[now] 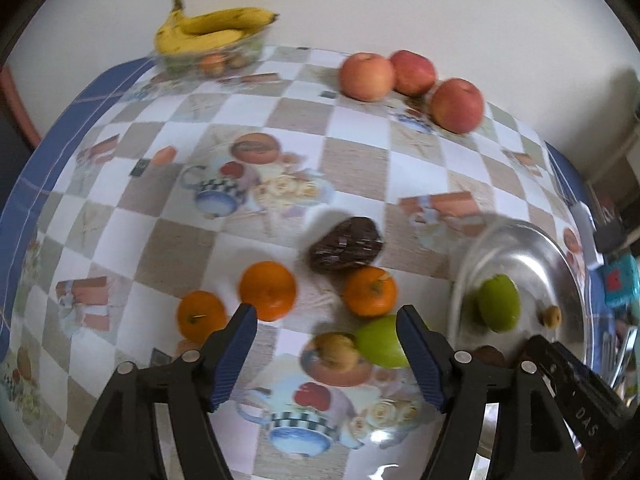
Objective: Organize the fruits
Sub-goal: 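Lower and release both dark brown fruits into the bowl with both tools, then move both tools back from the bowl toward the fruit cluster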
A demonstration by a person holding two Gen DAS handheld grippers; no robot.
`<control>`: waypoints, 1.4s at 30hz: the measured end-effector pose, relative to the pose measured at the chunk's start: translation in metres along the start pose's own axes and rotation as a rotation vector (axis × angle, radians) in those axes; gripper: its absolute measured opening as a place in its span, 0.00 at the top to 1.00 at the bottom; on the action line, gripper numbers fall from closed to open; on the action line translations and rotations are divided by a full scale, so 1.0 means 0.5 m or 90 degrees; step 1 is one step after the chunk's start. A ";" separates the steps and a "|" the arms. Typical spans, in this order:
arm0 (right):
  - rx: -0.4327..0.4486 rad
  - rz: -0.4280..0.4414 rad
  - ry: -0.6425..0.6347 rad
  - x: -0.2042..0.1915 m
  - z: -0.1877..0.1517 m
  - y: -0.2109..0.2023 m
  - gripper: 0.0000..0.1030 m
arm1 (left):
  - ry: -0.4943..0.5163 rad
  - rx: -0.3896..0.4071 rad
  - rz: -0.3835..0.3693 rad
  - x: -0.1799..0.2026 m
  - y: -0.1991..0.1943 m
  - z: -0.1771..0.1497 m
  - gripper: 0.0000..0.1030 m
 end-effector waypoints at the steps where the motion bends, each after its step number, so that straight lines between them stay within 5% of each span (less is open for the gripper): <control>1: -0.002 -0.002 -0.005 -0.004 -0.001 0.001 0.58 | -0.010 -0.003 0.003 -0.011 0.003 0.001 0.25; 4: -0.007 0.000 -0.015 -0.014 -0.003 0.007 0.57 | -0.023 -0.010 0.008 -0.030 0.008 0.002 0.16; 7: -0.006 0.001 -0.018 -0.020 -0.005 0.010 0.37 | -0.025 -0.009 0.005 -0.040 0.009 0.005 0.08; 15: 0.000 -0.005 -0.035 -0.032 -0.009 0.018 0.24 | -0.024 0.003 0.009 -0.054 0.003 0.013 0.01; 17: 0.011 -0.010 -0.037 -0.034 -0.011 0.020 0.06 | -0.032 0.006 0.008 -0.063 0.003 0.017 0.00; 26: 0.059 -0.012 -0.046 -0.062 0.001 0.008 0.06 | -0.081 0.003 -0.004 -0.121 0.013 0.033 0.00; 42: 0.007 0.070 -0.081 -0.256 0.008 0.041 0.06 | -0.183 0.070 -0.001 -0.262 -0.014 0.079 0.00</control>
Point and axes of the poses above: each gripper's, at about its wrist camera, not at the fingertips, and y roughly the way its jaws point, x to its right, z to its top, the point moved 3 cm from there along y, roughly the way its jaws point, and after that the axes turned 9 degrees about z, right-handed, at the moved point
